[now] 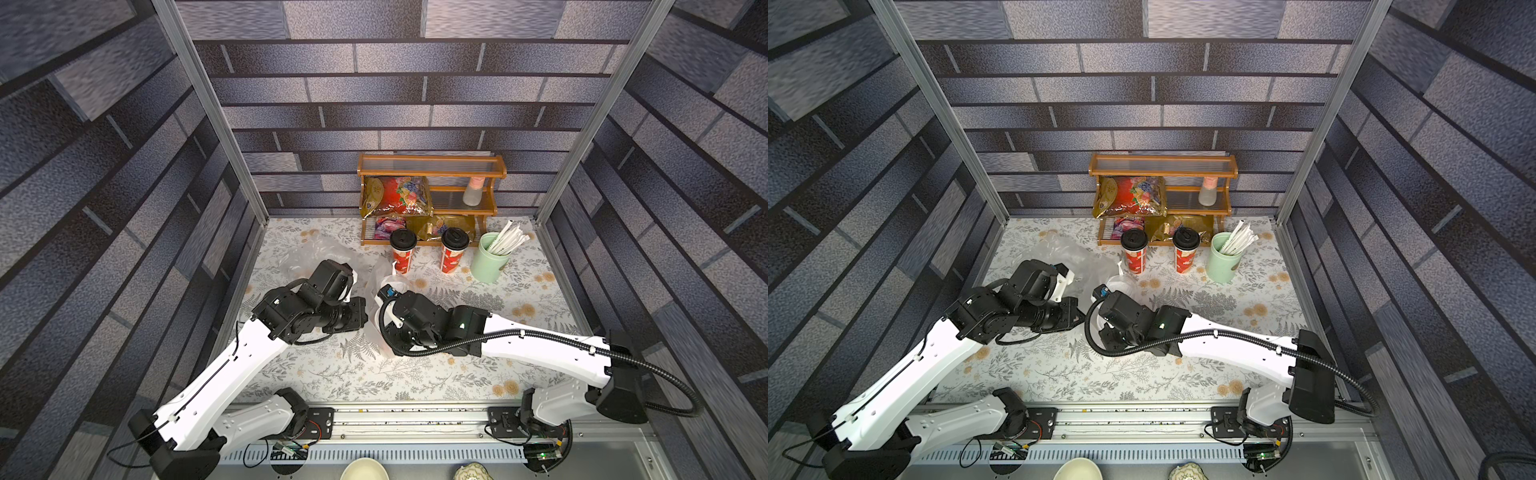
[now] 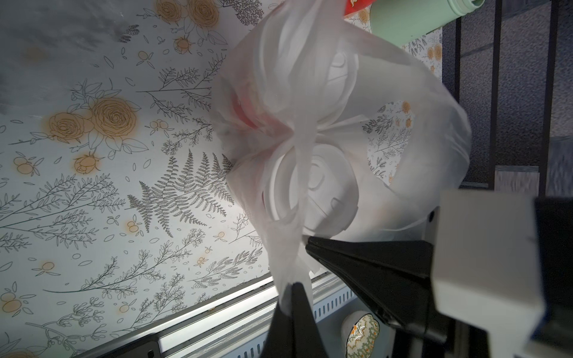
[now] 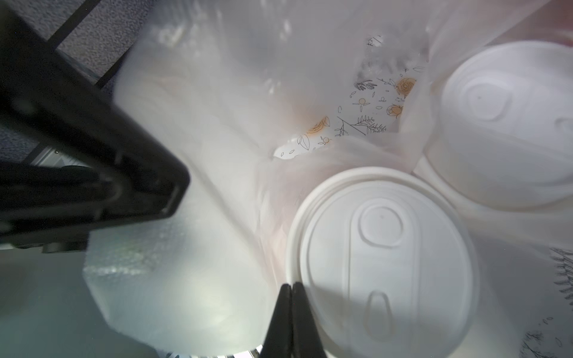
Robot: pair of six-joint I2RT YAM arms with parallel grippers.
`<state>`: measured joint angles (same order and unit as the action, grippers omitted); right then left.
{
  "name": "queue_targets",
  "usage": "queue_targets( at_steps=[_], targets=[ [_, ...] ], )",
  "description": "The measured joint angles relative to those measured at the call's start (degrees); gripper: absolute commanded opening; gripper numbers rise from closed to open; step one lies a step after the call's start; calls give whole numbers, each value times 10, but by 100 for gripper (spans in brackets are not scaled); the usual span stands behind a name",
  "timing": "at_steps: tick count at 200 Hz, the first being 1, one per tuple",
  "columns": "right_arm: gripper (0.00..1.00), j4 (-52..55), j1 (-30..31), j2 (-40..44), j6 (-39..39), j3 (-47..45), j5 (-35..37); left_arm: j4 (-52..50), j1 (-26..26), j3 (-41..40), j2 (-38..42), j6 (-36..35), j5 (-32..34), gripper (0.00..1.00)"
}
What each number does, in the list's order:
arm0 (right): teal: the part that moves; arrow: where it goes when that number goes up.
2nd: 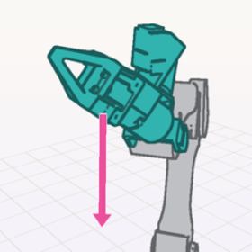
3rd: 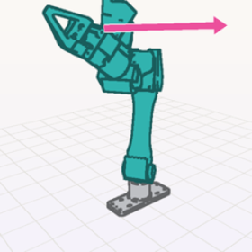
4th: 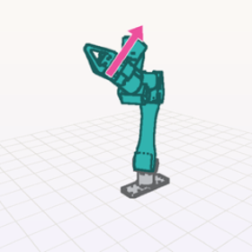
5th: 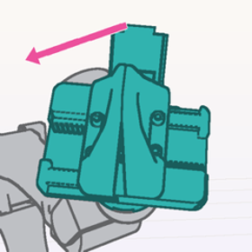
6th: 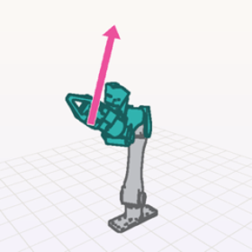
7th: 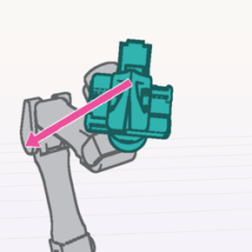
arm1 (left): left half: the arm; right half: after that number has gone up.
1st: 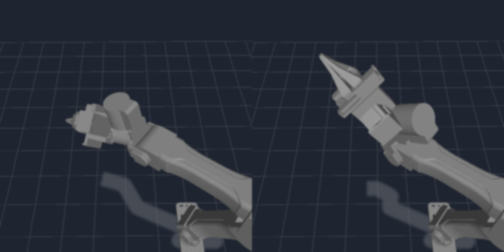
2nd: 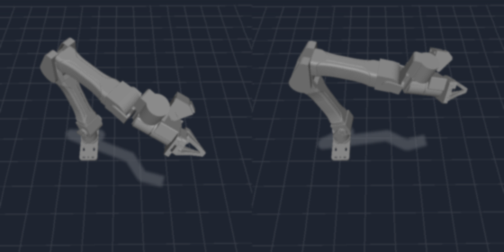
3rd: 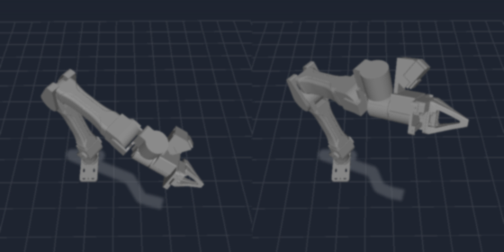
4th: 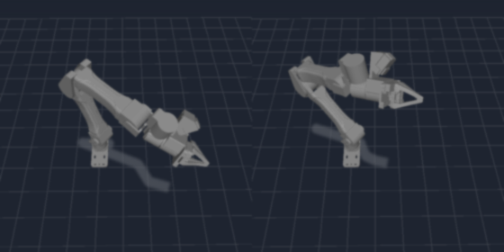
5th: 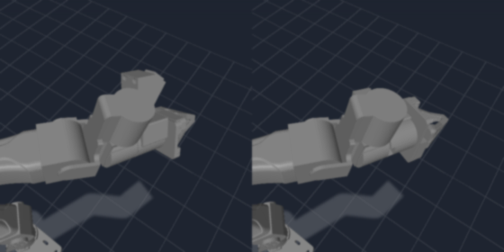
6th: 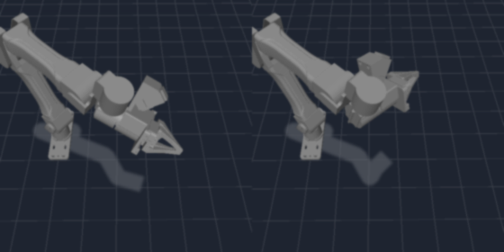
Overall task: Pack milk tea into plastic carrier bags
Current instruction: Place the straw in the plastic carrier bag.
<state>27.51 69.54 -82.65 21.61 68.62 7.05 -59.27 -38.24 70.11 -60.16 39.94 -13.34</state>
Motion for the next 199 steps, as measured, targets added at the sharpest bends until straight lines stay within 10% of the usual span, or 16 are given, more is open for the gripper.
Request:
queue_targets(
  at_steps=[78, 123, 199],
  targets=[
    [32, -64, 2, 19, -17, -42, -12, 0, 1, 0, 0, 0, 0, 0],
    [49, -13, 2, 24, -18, -10, -11, 1, 3, 0, 0, 5, 0, 34],
    [52, 130, -29, 33, -8, 168, -8, 1, 40, 20, -5, -13, -2, 55]
  ],
)
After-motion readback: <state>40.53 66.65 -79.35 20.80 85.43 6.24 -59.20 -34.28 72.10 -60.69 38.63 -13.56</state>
